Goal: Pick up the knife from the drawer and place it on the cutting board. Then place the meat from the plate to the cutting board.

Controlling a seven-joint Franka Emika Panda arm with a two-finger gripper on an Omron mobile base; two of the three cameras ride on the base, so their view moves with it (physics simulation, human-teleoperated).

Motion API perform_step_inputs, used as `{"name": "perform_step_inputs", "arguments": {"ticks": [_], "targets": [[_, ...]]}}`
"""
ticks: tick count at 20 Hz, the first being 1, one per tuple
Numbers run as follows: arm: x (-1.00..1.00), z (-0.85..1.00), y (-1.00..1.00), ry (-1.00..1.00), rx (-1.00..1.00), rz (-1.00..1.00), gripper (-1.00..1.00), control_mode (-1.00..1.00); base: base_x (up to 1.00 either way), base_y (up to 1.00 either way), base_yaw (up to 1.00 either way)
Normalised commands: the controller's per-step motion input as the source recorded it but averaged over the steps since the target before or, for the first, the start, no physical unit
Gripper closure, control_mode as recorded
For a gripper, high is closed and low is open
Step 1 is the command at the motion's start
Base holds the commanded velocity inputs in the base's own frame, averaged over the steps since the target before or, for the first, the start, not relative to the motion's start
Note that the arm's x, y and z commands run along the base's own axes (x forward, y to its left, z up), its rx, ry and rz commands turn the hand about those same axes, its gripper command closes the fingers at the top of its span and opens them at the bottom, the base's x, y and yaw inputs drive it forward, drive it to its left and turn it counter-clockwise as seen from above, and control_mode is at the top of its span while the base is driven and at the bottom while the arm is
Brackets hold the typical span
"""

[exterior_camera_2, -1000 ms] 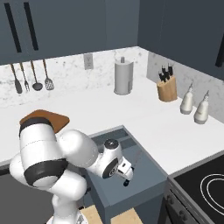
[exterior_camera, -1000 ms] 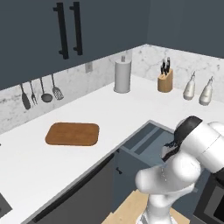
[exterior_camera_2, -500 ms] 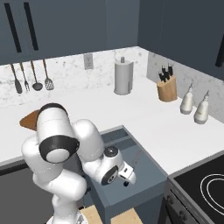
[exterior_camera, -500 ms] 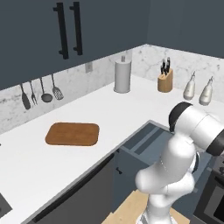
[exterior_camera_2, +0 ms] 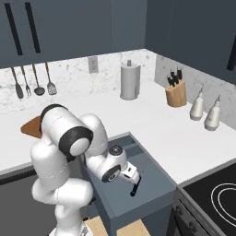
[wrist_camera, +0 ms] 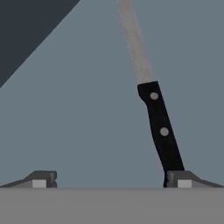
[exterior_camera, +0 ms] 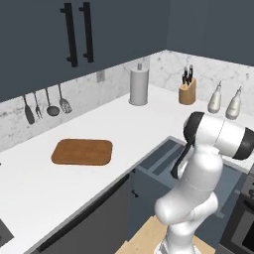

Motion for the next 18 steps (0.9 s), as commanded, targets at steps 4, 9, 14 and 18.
{"name": "perform_step_inputs", "arguments": {"ticks": [4, 9, 14, 18], "targets": [[0.06, 0.26, -0.41, 0.03, 0.11, 0.07, -1.00, -1.00, 0.00, 0.00, 0.00], [-0.17, 0.24, -0.34, 0.02, 0.07, 0.03, -1.00, -1.00, 0.00, 0.00, 0.00], [0.03, 0.01, -0.01, 0.03, 0.03, 0.03, -1.00, -1.00, 0.00, 0.00, 0.00], [0.43, 0.20, -0.19, 0.09, 0.03, 0.01, -1.00, -1.00, 0.00, 0.00, 0.00]]}}
